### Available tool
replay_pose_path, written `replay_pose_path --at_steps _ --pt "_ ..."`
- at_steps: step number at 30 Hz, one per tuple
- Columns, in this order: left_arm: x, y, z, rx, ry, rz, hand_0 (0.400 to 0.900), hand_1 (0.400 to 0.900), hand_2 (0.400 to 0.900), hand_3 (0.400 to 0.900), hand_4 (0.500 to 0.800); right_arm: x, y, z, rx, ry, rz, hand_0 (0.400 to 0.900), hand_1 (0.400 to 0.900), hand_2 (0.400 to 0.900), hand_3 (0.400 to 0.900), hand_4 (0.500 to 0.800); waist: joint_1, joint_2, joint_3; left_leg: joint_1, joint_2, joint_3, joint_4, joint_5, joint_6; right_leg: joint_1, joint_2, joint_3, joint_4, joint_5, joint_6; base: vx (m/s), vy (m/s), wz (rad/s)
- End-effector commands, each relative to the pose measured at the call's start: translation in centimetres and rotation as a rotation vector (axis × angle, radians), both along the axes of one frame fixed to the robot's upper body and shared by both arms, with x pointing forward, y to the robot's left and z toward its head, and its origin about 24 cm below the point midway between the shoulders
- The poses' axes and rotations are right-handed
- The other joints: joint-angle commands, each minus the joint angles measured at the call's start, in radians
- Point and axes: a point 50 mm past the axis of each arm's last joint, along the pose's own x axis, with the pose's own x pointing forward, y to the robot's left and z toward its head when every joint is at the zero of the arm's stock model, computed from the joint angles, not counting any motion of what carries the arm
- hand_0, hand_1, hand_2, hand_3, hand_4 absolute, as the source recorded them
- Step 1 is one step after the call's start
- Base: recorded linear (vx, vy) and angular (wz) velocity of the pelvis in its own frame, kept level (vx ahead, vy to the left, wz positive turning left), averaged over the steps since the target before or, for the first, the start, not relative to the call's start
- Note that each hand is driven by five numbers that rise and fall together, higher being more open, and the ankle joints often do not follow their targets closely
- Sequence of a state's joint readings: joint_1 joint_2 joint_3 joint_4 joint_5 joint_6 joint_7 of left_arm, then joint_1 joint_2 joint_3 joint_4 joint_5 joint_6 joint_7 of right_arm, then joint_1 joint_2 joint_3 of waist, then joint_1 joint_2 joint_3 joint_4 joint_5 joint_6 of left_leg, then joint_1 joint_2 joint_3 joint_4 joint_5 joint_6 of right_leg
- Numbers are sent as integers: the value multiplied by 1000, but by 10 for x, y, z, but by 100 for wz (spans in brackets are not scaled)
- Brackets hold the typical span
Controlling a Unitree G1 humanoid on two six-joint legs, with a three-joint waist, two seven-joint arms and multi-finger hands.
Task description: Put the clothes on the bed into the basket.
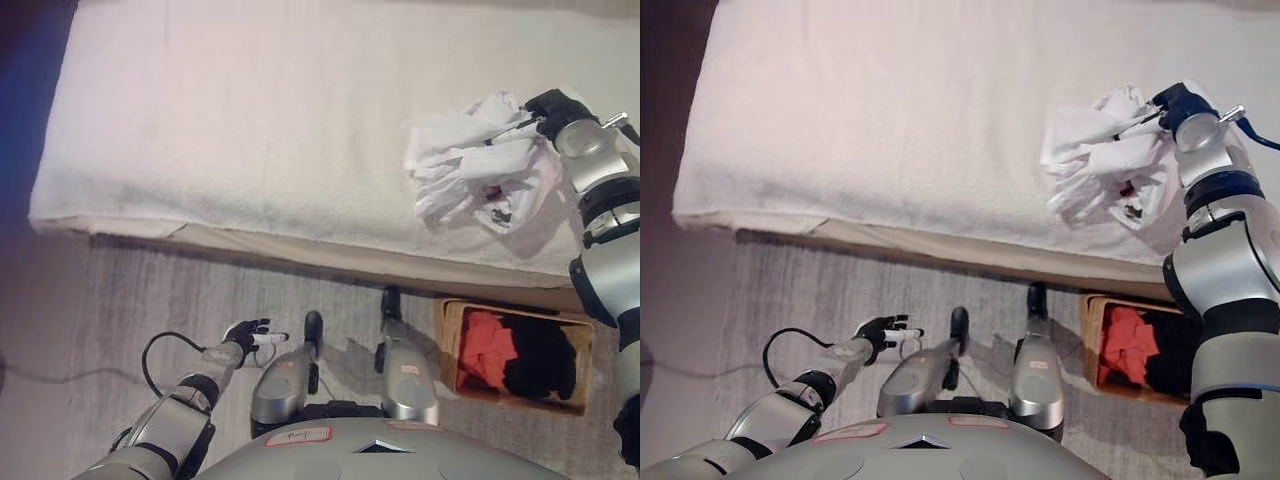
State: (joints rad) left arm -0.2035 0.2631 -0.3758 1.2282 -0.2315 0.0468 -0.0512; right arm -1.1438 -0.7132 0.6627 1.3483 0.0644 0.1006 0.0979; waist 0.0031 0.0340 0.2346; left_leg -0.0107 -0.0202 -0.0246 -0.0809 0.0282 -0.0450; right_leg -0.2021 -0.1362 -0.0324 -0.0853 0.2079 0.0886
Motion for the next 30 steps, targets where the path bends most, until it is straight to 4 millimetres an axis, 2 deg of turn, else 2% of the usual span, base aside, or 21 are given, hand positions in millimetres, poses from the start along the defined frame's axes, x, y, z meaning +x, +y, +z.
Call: replay_pose_path --at_steps 1,6,10,14,20,24,30 --pt "-36 46 -3 130 122 45 900 900 900 900 800 -11 -32 37 -149 -54 -65 400 400 400 400 500 -20 -43 -131 -9 7 35 93 -156 5 -13 -32 80 70 -105 64 47 11 -58" --pt "-47 67 1 170 146 112 900 900 900 900 800 -29 -60 37 -134 -40 -149 400 400 400 400 500 -51 -77 -181 69 28 99 67 -169 9 9 3 123 75 -102 72 25 1 -52" --pt "-52 78 3 192 155 140 900 900 900 900 800 -41 -76 36 -121 -41 -195 400 400 400 400 500 -76 -85 -208 106 33 150 57 -178 13 13 19 149 65 -85 87 -12 13 -56" --pt "-59 84 4 203 169 155 900 900 900 900 800 -53 -91 33 -111 -34 -244 400 400 400 400 500 -89 -84 -219 131 30 197 57 -189 19 12 34 180 60 -68 99 -31 13 -51" --pt "-55 96 11 230 149 172 900 900 900 900 800 -77 -115 23 -87 0 -333 400 400 400 400 500 -118 -68 -227 155 22 241 70 -208 31 8 51 217 61 -51 112 -25 9 -34" --pt "-55 104 15 242 141 187 900 900 900 900 800 -90 -125 16 -82 34 -374 400 400 400 400 500 -136 -50 -220 163 13 268 94 -232 47 4 62 242 59 -36 123 -21 32 -38" --pt "-46 111 21 261 115 193 900 900 900 900 800 -96 -129 8 -75 60 -384 400 400 400 400 500 -151 -36 -208 164 0 295 116 -248 57 -8 64 259 60 -20 132 -26 24 -20"
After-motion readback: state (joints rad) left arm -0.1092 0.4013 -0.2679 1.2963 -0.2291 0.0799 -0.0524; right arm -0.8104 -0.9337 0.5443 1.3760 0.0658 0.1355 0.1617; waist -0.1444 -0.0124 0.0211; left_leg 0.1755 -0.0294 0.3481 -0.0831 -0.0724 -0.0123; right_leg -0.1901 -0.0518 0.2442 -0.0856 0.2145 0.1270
